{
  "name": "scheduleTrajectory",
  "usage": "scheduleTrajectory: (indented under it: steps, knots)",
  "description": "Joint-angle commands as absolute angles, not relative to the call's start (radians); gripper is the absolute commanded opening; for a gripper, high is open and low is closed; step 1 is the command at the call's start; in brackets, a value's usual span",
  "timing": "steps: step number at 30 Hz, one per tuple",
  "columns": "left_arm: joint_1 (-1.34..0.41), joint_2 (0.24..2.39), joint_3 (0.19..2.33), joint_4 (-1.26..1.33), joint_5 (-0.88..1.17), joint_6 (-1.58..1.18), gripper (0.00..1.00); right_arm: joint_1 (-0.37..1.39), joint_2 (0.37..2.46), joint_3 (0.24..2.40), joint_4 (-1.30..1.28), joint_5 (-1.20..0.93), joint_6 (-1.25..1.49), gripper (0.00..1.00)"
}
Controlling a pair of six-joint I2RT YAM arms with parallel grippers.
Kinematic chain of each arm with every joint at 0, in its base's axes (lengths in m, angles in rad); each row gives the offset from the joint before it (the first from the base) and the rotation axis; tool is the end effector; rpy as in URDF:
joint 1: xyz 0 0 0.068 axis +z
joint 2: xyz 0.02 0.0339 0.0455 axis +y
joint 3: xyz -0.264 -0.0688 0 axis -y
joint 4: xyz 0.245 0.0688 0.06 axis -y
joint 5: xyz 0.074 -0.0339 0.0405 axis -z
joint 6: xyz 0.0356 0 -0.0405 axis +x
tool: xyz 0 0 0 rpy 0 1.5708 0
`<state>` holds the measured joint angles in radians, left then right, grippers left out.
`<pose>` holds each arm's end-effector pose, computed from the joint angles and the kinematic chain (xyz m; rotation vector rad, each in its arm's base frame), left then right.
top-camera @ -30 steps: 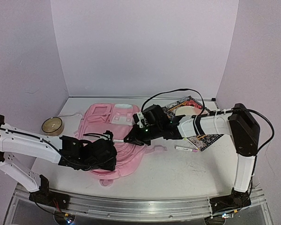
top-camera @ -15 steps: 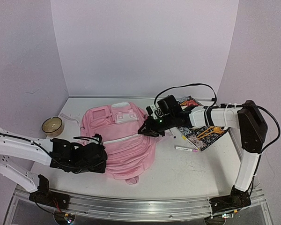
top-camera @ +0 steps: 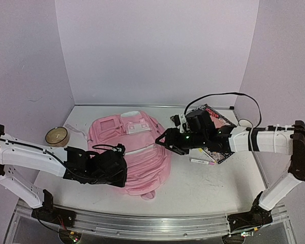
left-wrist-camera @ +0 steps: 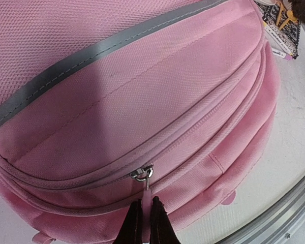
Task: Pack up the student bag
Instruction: Put down the upper front pocket of the student bag, then pick up the student bag from the upper front pocket.
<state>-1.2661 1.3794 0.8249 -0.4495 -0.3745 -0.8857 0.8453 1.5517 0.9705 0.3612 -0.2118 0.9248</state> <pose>0.0926 -0.2510 0.2043 0.3398 2.5003 -0.4190 0.2325 0.2734 0.2693 -0.0921 2.0353 1.3952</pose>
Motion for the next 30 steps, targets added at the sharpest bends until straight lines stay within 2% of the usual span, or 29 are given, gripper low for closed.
scheduleTrajectory:
  steps: [1,14,21,24,30]
  knots:
    - [-1.269,1.381,0.866,-0.377,-0.323,-0.858,0.00,0.936,1.559,0.918,0.478,-0.127,1.050,0.60]
    - [-1.270,1.357,0.844,-0.361,-0.315,-0.854,0.00,1.023,1.798,0.949,0.697,-0.065,1.211,0.53]
    - [-1.269,1.304,0.799,-0.362,-0.326,-0.865,0.00,1.030,1.787,0.918,0.713,-0.031,1.241,0.51]
    - [-1.270,1.302,0.799,-0.361,-0.326,-0.854,0.00,1.028,1.783,0.917,0.713,-0.009,1.233,0.44]
    - [-1.269,1.280,0.794,-0.400,-0.360,-0.851,0.00,1.011,1.785,0.926,0.713,-0.008,1.225,0.16]
